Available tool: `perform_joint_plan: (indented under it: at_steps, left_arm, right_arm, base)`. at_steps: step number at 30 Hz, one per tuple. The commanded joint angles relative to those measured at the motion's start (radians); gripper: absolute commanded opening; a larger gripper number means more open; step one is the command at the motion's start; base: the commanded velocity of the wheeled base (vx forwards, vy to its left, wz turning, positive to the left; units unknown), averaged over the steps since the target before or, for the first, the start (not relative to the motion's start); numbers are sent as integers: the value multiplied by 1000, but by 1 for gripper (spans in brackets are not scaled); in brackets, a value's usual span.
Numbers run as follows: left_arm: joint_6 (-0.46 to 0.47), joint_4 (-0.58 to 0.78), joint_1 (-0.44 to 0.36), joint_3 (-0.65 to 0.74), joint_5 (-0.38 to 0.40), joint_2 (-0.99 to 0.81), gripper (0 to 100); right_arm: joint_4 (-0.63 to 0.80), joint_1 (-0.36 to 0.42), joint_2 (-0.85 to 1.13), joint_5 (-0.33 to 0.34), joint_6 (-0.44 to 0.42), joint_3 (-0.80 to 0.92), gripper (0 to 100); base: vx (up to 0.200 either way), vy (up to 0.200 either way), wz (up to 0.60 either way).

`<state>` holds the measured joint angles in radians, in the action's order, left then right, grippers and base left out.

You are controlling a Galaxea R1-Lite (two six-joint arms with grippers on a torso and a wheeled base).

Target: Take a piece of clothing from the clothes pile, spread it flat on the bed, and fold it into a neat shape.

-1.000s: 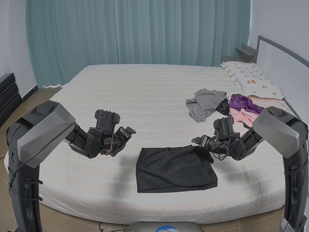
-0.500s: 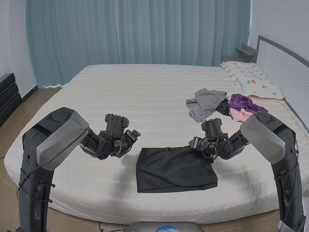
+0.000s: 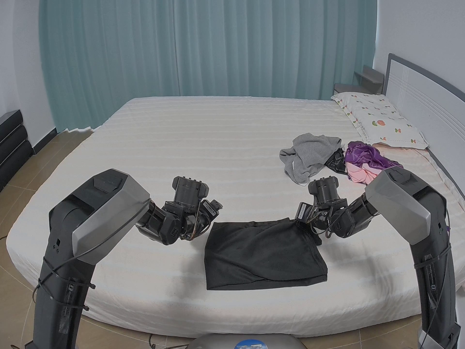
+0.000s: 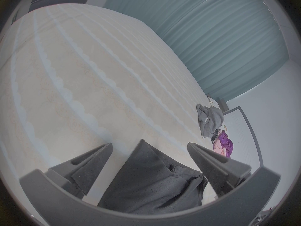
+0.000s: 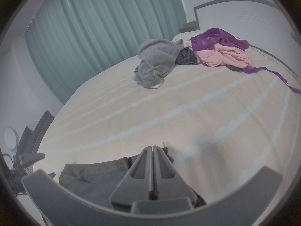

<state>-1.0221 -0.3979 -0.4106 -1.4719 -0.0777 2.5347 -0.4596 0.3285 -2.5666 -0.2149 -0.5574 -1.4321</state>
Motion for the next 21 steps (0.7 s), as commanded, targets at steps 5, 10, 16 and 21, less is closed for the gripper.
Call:
perform_joint_plan:
  at_steps: [5,10,16,21]
  left_arm:
    - [51,2,-7,-88,-48,75,100]
    - [57,16,-8,-174,-48,124,100]
    - [70,129,-20,-257,-47,151,100]
    - [96,168,-33,-308,-48,188,0]
  right_arm:
    - [-5,-25,34,0,-58,32,0]
    - [-2,-29,48,14,-82,58,0]
    - [-4,-22,46,25,-87,62,100]
    - [-1,-19,46,26,-122,62,100]
  base:
    - [0,0,0]
    - [0,0,0]
    - [0,0,0]
    - [0,0,0]
